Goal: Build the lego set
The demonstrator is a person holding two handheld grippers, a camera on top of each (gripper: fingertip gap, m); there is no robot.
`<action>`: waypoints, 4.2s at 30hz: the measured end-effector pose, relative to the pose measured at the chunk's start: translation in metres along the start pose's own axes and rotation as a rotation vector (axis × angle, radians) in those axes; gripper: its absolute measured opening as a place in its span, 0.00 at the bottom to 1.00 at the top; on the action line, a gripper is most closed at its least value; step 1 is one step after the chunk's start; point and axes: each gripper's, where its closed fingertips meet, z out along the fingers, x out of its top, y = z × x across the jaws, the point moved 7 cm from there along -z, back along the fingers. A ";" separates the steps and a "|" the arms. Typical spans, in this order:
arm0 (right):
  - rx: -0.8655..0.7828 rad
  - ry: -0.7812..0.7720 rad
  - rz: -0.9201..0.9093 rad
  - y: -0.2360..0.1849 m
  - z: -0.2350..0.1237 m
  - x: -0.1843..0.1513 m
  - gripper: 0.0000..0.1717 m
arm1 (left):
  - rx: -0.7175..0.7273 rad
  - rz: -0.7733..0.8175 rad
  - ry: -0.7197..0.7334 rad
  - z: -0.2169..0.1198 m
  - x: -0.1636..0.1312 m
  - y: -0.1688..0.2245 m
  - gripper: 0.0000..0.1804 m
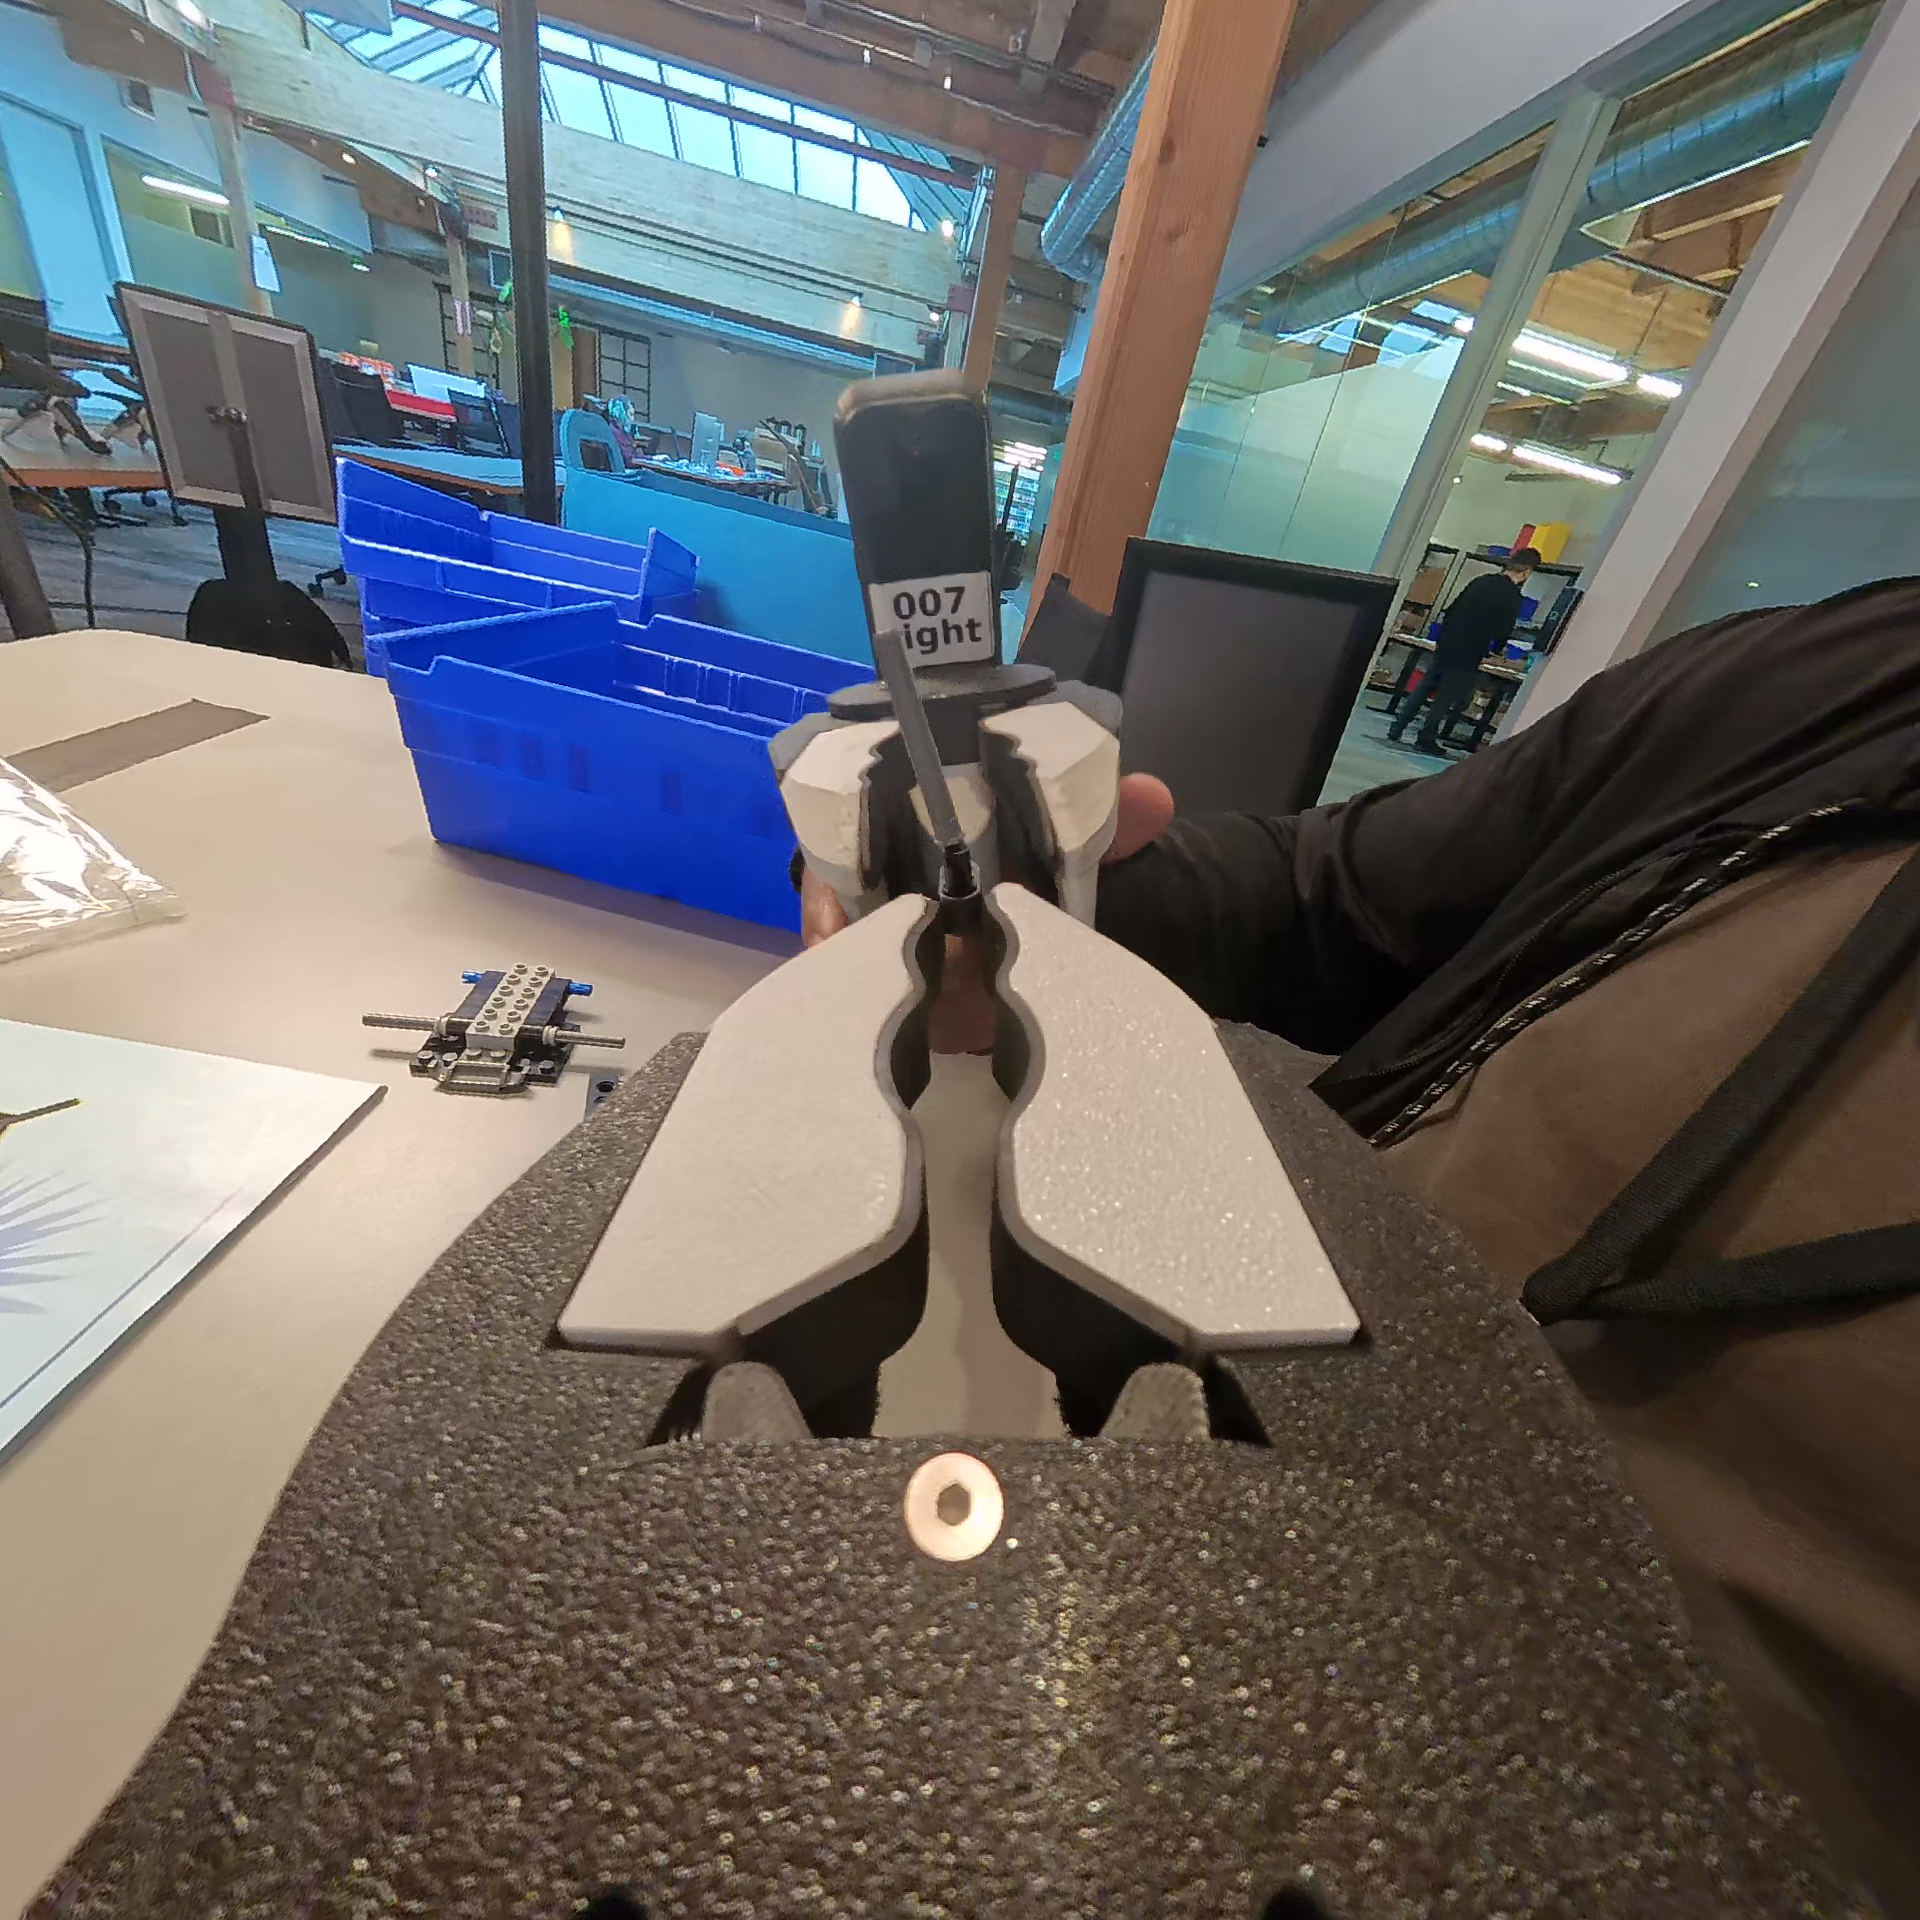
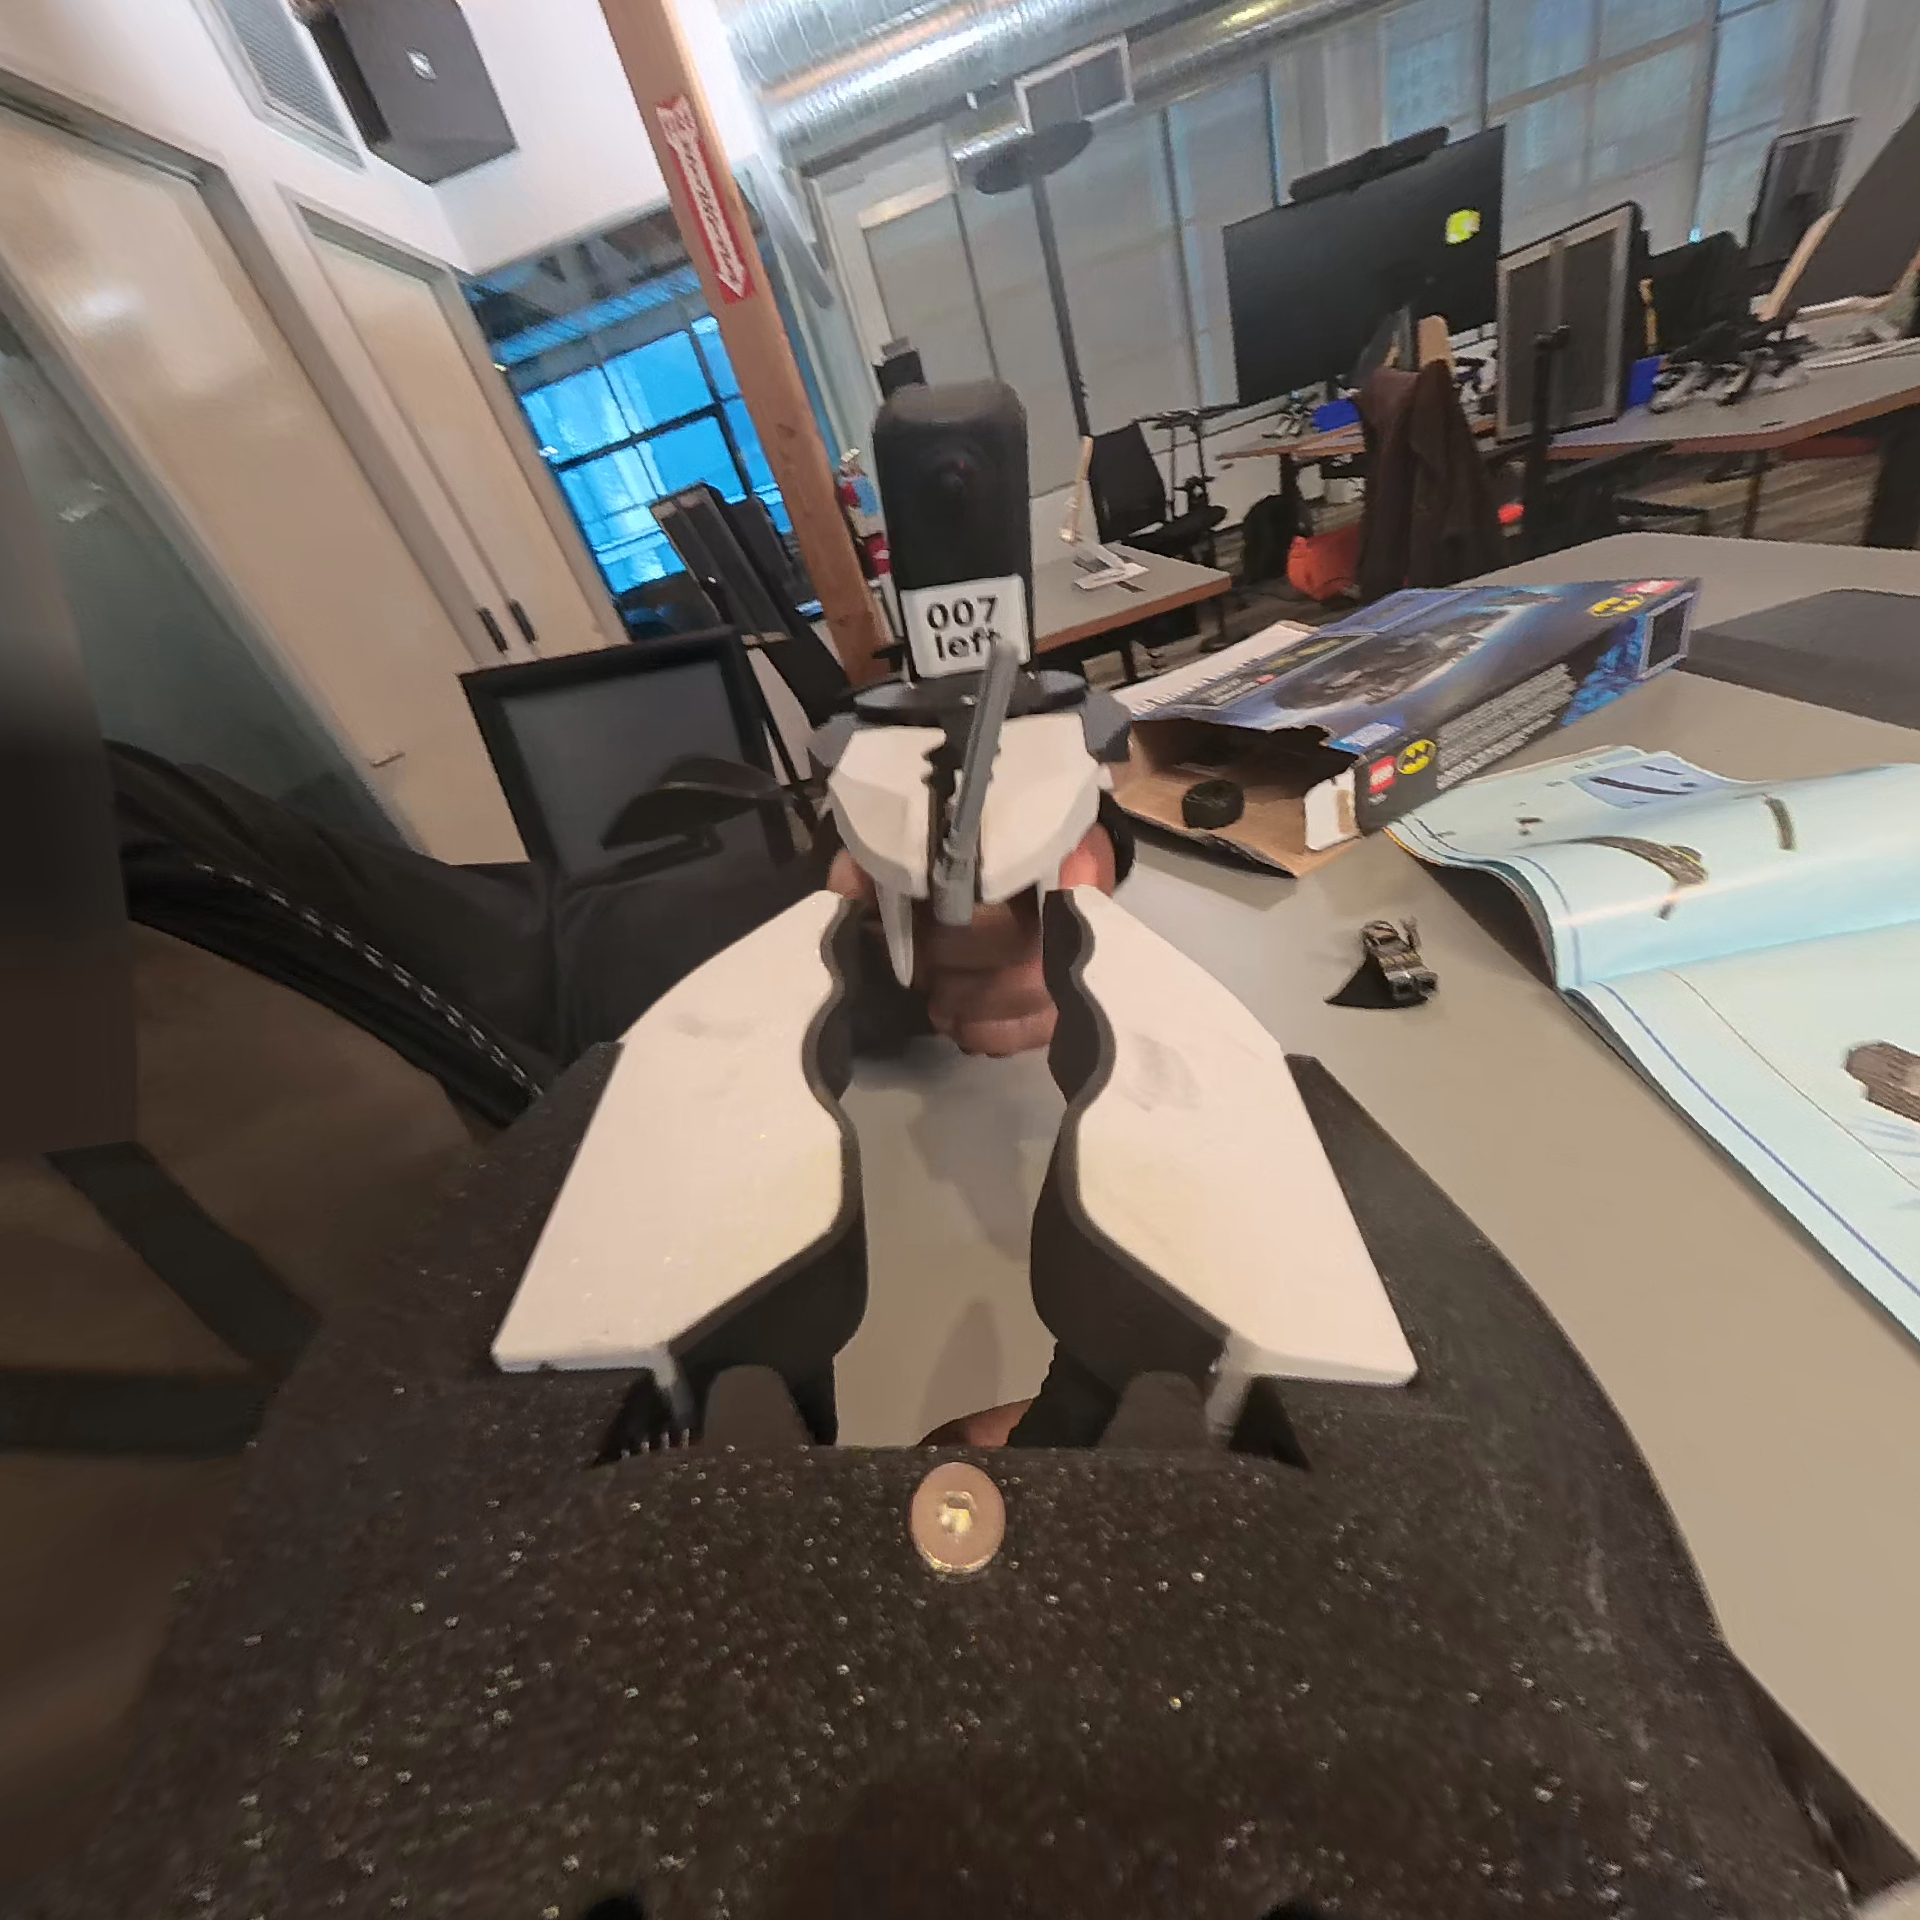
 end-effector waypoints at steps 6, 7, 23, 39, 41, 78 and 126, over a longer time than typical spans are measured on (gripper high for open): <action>-0.043 -0.016 -0.001 0.000 0.000 -0.004 0.17 | 0.008 0.024 -0.009 0.000 0.001 0.002 0.04; -0.041 -0.020 -0.003 -0.001 0.001 -0.004 0.16 | 0.008 0.028 -0.013 0.000 0.001 0.002 0.04; -0.031 -0.049 -0.011 -0.002 0.003 -0.006 0.06 | 0.009 0.045 -0.047 0.002 -0.003 0.002 0.04; -0.067 -0.063 -0.005 0.003 0.003 -0.010 0.04 | 0.029 0.017 -0.074 0.001 -0.007 -0.003 0.04; -0.078 -0.063 0.007 0.005 0.004 -0.011 0.04 | 0.026 -0.012 -0.074 0.001 -0.008 -0.005 0.04; -0.264 -0.685 -0.514 0.049 0.064 -0.039 0.10 | 0.518 0.007 -0.195 -0.073 -0.007 -0.006 0.04; -0.290 -0.358 -0.198 0.029 0.063 -0.003 0.02 | 0.528 0.089 -0.007 -0.081 -0.019 0.029 0.04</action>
